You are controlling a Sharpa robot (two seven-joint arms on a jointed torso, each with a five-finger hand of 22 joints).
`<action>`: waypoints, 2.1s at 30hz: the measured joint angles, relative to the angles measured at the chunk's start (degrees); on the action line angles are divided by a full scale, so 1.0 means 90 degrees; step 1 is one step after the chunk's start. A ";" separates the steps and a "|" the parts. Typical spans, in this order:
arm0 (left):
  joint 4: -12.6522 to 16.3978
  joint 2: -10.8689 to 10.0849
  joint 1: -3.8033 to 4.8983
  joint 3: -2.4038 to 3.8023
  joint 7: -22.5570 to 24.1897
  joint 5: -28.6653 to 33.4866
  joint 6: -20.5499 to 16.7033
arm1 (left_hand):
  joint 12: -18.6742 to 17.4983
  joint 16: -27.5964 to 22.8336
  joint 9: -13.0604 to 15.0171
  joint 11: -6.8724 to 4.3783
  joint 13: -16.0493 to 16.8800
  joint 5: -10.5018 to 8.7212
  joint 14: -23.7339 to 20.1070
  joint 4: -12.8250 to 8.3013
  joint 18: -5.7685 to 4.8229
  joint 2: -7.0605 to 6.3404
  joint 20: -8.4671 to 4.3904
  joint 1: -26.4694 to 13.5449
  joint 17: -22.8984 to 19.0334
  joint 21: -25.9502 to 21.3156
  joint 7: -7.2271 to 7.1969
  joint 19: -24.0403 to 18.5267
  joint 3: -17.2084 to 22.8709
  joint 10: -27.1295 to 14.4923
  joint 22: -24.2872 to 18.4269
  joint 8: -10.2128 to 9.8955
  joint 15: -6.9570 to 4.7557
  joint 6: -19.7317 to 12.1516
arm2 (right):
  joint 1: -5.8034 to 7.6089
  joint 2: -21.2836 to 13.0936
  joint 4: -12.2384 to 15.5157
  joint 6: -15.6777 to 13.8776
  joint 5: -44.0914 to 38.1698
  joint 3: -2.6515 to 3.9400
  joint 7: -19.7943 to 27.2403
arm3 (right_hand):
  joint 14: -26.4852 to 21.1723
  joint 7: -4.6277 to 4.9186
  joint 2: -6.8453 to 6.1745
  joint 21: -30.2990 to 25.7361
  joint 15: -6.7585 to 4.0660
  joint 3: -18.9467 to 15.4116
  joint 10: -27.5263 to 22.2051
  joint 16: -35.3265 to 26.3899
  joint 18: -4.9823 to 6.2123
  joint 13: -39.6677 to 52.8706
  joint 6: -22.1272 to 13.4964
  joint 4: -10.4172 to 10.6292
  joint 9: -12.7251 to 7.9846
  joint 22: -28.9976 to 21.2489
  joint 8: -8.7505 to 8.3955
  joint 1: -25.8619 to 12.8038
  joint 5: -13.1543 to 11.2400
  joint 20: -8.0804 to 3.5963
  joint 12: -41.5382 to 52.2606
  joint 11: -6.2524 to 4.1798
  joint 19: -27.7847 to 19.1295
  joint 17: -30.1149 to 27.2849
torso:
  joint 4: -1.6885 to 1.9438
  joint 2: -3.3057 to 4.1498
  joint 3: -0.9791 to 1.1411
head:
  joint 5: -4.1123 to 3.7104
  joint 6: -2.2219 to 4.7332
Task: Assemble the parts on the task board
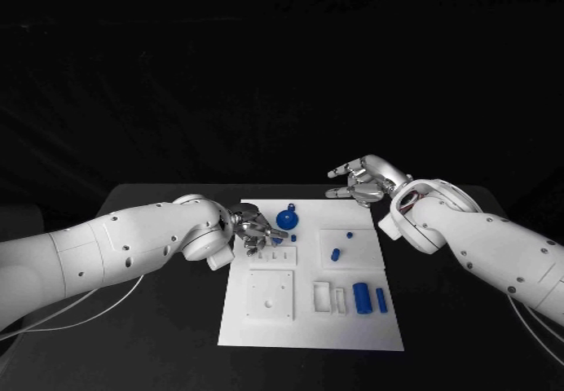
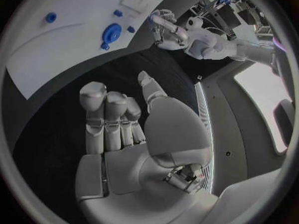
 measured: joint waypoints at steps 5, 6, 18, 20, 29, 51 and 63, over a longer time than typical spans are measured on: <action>-0.0004 -0.0095 0.0007 0.0025 0.0574 0.0422 0.0234 | 0.0083 -0.0093 -0.0067 0.0025 -0.0140 -0.0455 -0.0322 0.0000 -0.0036 0.0111 0.0012 0.0181 -0.0457 -0.0172 0.0061 -0.0077 0.0000 -0.0248 -0.0001 0.0390 0.0028 -0.0364 | -0.0123 -0.0115 0.0345 0.0147 -0.0171 -0.0081 0.0089 | 0.0000 -0.0044 0.0047 0.0034 0.0000 0.0238 0.0024 0.0000 -0.0004 0.0024 0.0324 -0.0238 0.0018 0.0000 0.0000 -0.0055 -0.0051 0.0000 0.0026 -0.0022 0.0000 0.0037 | -0.0004 0.0000 -0.0002 | 0.0001 0.0032; -0.0003 -0.0112 0.0007 0.0027 0.0668 0.0490 0.0283 | 0.0096 -0.0093 -0.0105 0.0036 -0.0180 -0.0477 -0.0367 0.0000 -0.0038 0.0108 0.0017 0.0220 -0.0527 -0.0200 0.0072 -0.0082 0.0000 -0.0280 0.0000 0.0449 0.0041 -0.0416 | -0.0143 -0.0129 0.0409 0.0177 -0.0199 -0.0100 0.0105 | 0.0000 -0.0044 0.0040 0.0034 0.0000 0.0258 0.0024 0.0000 -0.0004 0.0029 0.0324 -0.0258 0.0017 0.0000 0.0000 -0.0065 -0.0074 0.0000 0.0026 -0.0022 0.0000 0.0041 | -0.0002 0.0000 -0.0002 | 0.0002 0.0040; 0.0009 -0.0220 0.0009 0.0033 0.1540 0.1013 0.1040 | 0.0205 0.0056 -0.0571 0.0046 -0.0472 -0.0513 -0.0545 -0.0243 -0.0038 0.0041 0.0012 0.0444 -0.0885 -0.0438 0.0080 -0.0123 -0.0249 -0.0402 -0.0001 0.0832 0.0046 -0.0612 | -0.0257 -0.0168 0.1061 0.0511 -0.0456 -0.0349 0.0363 | -0.0019 -0.0075 0.0029 0.0034 -0.0019 0.0296 0.0044 0.0000 -0.0008 0.0043 0.0397 -0.0494 0.0017 0.0000 0.0000 -0.0075 -0.0230 -0.0024 0.0026 -0.0069 0.0024 0.0066 | 0.0002 0.0004 -0.0001 | 0.0002 0.0098; 0.0005 -0.0224 0.0009 0.0033 0.1623 0.1062 0.1180 | 0.0206 0.0100 -0.0608 0.0047 -0.0501 -0.0526 -0.0553 -0.0244 -0.0037 0.0035 0.0012 0.0450 -0.0911 -0.0438 0.0074 -0.0123 -0.0249 -0.0403 -0.0001 0.0877 0.0039 -0.0619 | -0.0268 -0.0169 0.1140 0.0528 -0.0511 -0.0366 0.0418 | 0.0001 -0.0088 0.0062 0.0034 -0.0048 0.0320 0.0034 0.0000 -0.0007 0.0050 0.0389 -0.0518 0.0017 0.0000 0.0000 -0.0041 -0.0247 -0.0024 0.0026 -0.0080 0.0024 0.0070 | 0.0002 0.0004 -0.0001 | 0.0001 0.0100; -0.0021 -0.0233 0.0009 0.0034 0.1804 0.1177 0.1572 | 0.0235 0.0100 -0.0645 0.0057 -0.0517 -0.0528 -0.0563 -0.0253 -0.0037 0.0008 0.0013 0.0495 -0.0931 -0.0438 0.0082 -0.0123 -0.0276 -0.0414 -0.0001 0.0882 0.0047 -0.0633 | -0.0329 -0.0185 0.1393 0.0469 -0.0716 -0.0397 0.0630 | 0.0036 -0.0172 0.0071 0.0087 -0.0084 0.0708 0.0084 0.0000 -0.0007 0.0092 0.0427 -0.0669 0.0016 0.0000 0.0000 -0.0032 -0.0395 -0.0094 0.0026 -0.0166 0.0001 0.0121 | 0.0001 0.0005 0.0004 | -0.0005 0.0104; -0.0014 -0.0215 0.0009 0.0033 0.1922 0.1226 0.1949 | 0.0244 0.0149 -0.0682 0.0071 -0.0526 -0.0577 -0.0565 -0.0264 -0.0036 0.0023 0.0013 0.0510 -0.0946 -0.0434 0.0103 -0.0122 -0.0301 -0.0426 -0.0002 0.0906 0.0051 -0.0658 | -0.0349 -0.0205 0.1469 0.0523 -0.0950 -0.0464 0.0809 | 0.0014 -0.0326 0.0071 0.0087 -0.0154 0.1355 0.0066 0.0000 -0.0094 0.0134 0.0723 -0.0717 0.0011 0.0000 -0.0003 -0.0032 -0.0617 -0.0173 0.0025 -0.0295 0.0012 0.0149 | 0.0002 0.0004 0.0004 | 0.0006 0.0056; -0.0008 -0.0207 0.0002 0.0026 0.1949 0.1220 0.2047 | 0.0243 0.0149 -0.0718 0.0082 -0.0534 -0.0549 -0.0574 -0.0264 -0.0036 0.0024 0.0013 0.0511 -0.0947 -0.0434 0.0107 -0.0122 -0.0300 -0.0437 -0.0002 0.0932 0.0061 -0.0678 | -0.0341 -0.0211 0.1441 0.0643 -0.0976 -0.0475 0.0808 | 0.0013 -0.0267 0.0163 0.0086 -0.0153 0.1559 0.0067 0.0000 -0.0094 0.0167 0.0962 -0.0646 0.0013 0.0000 0.0011 -0.0130 -0.0865 -0.0172 0.0025 -0.0248 0.0012 0.0162 | 0.0003 0.0004 0.0002 | 0.0007 0.0027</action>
